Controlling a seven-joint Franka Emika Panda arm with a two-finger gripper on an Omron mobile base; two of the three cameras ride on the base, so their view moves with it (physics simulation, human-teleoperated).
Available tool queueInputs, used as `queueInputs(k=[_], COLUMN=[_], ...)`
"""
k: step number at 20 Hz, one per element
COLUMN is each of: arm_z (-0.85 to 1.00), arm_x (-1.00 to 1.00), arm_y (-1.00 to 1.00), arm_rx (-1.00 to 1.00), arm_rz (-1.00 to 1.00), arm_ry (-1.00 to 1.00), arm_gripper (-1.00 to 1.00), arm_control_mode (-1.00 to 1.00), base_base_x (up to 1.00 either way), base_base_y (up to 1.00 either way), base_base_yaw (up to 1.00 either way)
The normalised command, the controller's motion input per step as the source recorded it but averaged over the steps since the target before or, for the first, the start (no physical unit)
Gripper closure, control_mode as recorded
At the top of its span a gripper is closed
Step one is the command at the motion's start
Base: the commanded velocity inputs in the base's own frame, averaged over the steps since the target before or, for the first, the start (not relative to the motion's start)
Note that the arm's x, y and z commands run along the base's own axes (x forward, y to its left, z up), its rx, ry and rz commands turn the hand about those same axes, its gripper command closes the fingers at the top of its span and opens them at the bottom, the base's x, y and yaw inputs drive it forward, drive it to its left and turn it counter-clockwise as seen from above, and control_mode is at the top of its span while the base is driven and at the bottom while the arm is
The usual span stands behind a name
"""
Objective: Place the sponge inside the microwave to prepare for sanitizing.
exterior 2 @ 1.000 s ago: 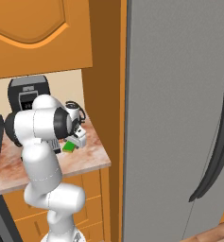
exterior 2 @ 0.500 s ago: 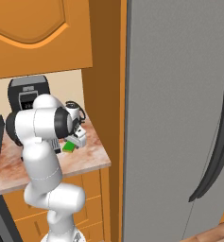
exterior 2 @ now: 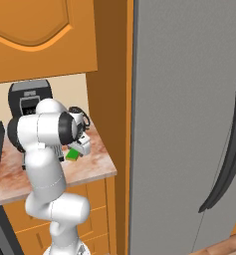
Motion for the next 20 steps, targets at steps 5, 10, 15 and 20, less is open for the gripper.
queueInputs(k=[5,10,15,20], arm_z=[-0.29,-0.14,-0.26,-0.31], arm_x=[0.0,0.0,-0.01,-0.05], arm_y=[0.13,0.11,0.03,0.17], arm_rx=[-0.01,0.0,0.01,0.03], arm_rz=[0.0,0.02,0.02,0.0], arm_ry=[0.0,0.0,0.0,0.0], arm_gripper=[-1.0,-1.0,-1.0,1.0], arm_control_mode=[-1.0,-1.0,-1.0,-1.0], base_base_x=[0.0,0.0,0.0,0.0], base_base_y=[0.0,0.0,0.0,0.0], base_base_yaw=[0.0,0.0,0.0,0.0])
